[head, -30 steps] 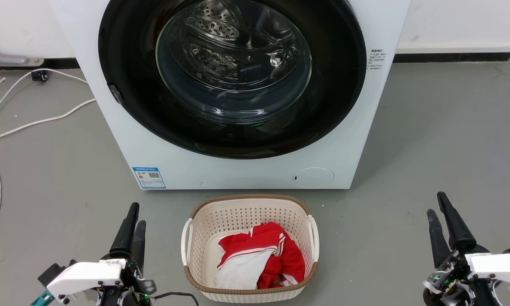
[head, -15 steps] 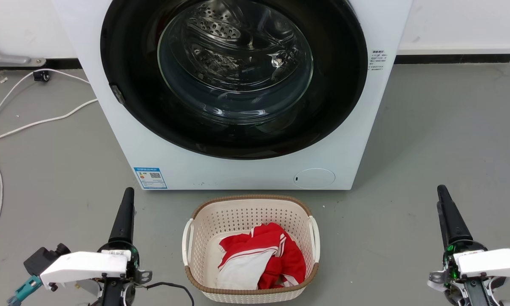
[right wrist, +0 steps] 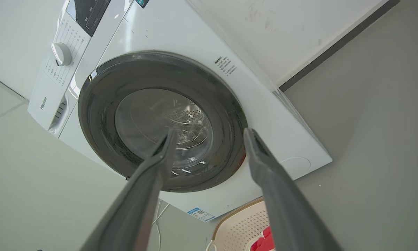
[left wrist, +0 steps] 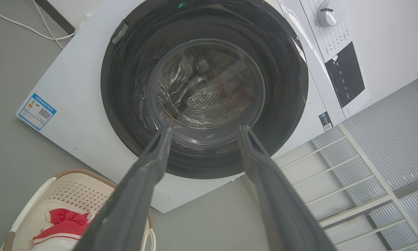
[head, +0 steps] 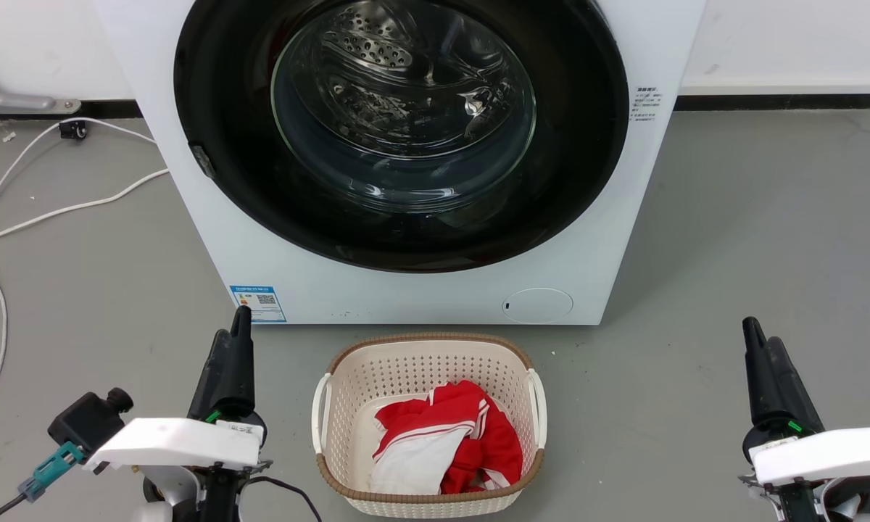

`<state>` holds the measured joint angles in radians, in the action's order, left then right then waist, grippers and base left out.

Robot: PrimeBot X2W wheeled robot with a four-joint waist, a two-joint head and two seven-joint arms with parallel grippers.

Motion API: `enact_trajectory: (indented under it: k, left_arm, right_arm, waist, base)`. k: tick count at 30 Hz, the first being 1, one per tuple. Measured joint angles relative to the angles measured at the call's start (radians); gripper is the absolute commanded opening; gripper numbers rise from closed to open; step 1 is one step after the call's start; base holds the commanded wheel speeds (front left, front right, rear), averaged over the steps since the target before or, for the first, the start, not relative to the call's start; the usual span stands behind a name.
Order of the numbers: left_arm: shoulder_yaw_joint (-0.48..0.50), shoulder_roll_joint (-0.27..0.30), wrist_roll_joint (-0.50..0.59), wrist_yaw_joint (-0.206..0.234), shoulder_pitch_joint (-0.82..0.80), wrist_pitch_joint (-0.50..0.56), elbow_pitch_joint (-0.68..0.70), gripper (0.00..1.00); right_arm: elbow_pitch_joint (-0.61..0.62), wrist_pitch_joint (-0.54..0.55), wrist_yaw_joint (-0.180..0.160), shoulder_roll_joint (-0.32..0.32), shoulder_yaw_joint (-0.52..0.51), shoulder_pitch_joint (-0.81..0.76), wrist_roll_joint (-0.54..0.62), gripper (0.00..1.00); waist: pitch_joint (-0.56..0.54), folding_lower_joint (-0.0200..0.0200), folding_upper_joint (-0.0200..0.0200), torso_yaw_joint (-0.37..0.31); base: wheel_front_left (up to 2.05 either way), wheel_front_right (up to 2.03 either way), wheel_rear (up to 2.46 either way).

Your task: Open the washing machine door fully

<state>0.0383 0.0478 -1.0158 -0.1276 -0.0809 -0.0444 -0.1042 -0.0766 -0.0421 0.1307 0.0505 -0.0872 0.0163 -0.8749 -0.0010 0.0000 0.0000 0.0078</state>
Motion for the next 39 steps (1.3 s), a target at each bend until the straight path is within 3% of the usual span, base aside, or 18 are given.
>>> enact_trajectory:
  k: [18,39]
  left_arm:
    - [-0.046,0.022,0.354,0.022,0.000,-0.058,0.006,1.00]
    - [-0.121,0.074,0.600,0.082,-0.007,-0.115,0.007,1.00]
  right_arm:
    - [0.041,-0.007,0.000,0.000,0.001,-0.021,0.311,1.00]
    - [0.083,0.003,0.000,0.000,0.007,-0.043,0.563,1.00]
  waist:
    - [-0.001,0.0000,0.0000,-0.007]
    - [-0.002,0.0001,0.0000,-0.012]
  base:
    - [0.00,0.00,0.00]
    - [0.00,0.00,0.00]
